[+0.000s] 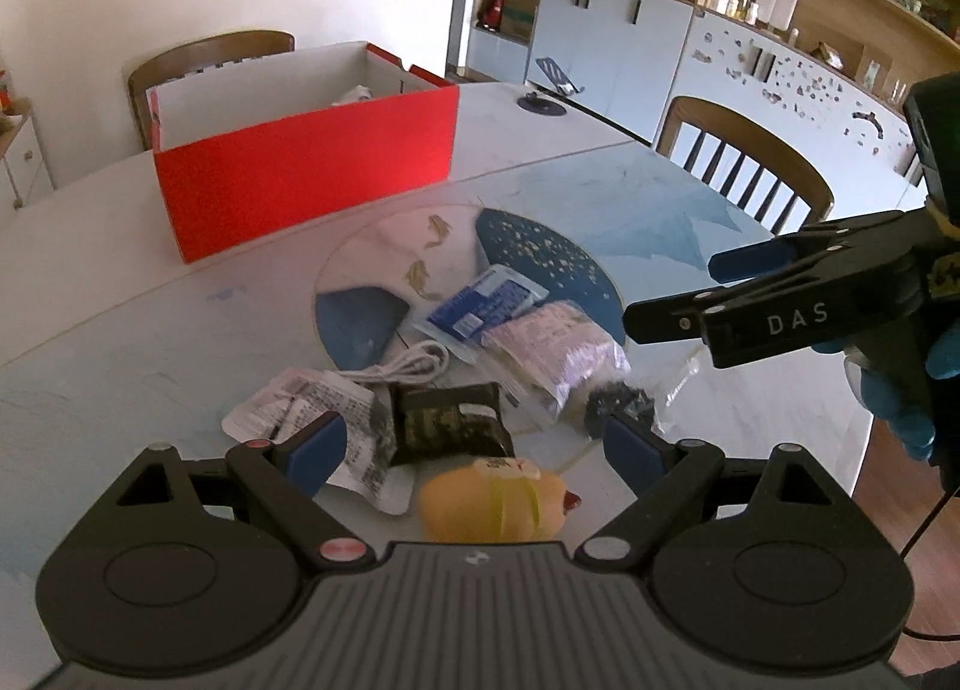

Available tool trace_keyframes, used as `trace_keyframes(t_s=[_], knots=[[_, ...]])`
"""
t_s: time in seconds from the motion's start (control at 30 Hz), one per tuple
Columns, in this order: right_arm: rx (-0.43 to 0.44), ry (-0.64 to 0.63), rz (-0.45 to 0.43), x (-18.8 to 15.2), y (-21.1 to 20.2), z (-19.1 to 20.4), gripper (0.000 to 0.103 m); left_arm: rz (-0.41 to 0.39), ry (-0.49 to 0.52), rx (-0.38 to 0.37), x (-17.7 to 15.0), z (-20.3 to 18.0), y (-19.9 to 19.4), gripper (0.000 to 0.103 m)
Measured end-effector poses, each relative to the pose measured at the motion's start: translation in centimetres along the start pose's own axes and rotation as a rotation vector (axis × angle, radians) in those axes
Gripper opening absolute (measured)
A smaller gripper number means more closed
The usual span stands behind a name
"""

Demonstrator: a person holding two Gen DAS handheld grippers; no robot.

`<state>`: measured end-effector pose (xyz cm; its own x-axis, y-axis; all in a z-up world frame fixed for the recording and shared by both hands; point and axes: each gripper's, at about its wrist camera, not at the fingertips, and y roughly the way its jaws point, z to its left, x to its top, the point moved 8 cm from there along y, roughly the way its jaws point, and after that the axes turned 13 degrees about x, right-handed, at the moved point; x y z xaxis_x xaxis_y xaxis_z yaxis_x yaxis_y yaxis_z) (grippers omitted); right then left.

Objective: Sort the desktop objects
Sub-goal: 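Grasp the yellow squishy toy with the left tool while the right tool grasps the clear bag of black items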

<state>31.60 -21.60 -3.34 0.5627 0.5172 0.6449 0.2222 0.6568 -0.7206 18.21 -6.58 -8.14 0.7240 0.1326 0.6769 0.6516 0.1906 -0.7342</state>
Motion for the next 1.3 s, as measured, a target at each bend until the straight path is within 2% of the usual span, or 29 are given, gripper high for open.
trace_keyframes(t_s=[0.53, 0.8, 1.1, 1.3], knots=[[-0.01, 0.068, 0.053, -3.4, 2.2, -0.4, 0.092, 0.039, 0.012, 0.001, -2.8, -1.4, 2.2, 0.093], [-0.019, 0.115, 0.085, -4.9, 4.0, -0.6, 0.09, 0.055, 0.002, 0.027, -3.9, -1.8, 3.6, 0.093], [-0.032, 0.179, 0.103, -5.5, 5.5, -0.9, 0.075, 0.045, -0.021, 0.044, -4.1, -1.8, 4.2, 0.093], [-0.036, 0.185, 0.119, -5.8, 5.8, -1.0, 0.066, 0.04, -0.018, 0.021, -4.1, -2.1, 4.2, 0.093]])
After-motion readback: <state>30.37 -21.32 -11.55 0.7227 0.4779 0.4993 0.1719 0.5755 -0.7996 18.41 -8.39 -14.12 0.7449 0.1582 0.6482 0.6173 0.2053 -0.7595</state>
